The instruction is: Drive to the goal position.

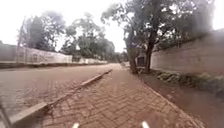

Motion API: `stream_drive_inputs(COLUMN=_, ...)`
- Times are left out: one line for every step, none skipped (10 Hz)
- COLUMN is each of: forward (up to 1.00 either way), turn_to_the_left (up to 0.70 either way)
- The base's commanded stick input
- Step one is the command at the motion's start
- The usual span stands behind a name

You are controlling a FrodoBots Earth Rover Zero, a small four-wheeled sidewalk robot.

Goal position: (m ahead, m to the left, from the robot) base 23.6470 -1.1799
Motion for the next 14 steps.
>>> stream_drive_inputs(forward=0.50, turn_to_the_left=0.00)
stream_drive_inputs(forward=0.50, turn_to_the_left=0.00)
stream_drive_inputs(forward=0.50, turn_to_the_left=0.00)
stream_drive_inputs(forward=0.50, turn_to_the_left=0.00)
stream_drive_inputs(forward=0.50, turn_to_the_left=0.00)
stream_drive_inputs(forward=0.50, turn_to_the_left=0.00)
stream_drive_inputs(forward=0.50, turn_to_the_left=0.00)
stream_drive_inputs(forward=0.50, turn_to_the_left=0.00)
stream_drive_inputs(forward=0.50, turn_to_the_left=0.00)
stream_drive_inputs(forward=0.50, turn_to_the_left=0.00)
stream_drive_inputs(forward=0.50, turn_to_the_left=0.00)
stream_drive_inputs(forward=0.50, turn_to_the_left=0.00)
stream_drive_inputs(forward=0.50, turn_to_the_left=0.00)
stream_drive_inputs(forward=0.50, turn_to_the_left=0.00)
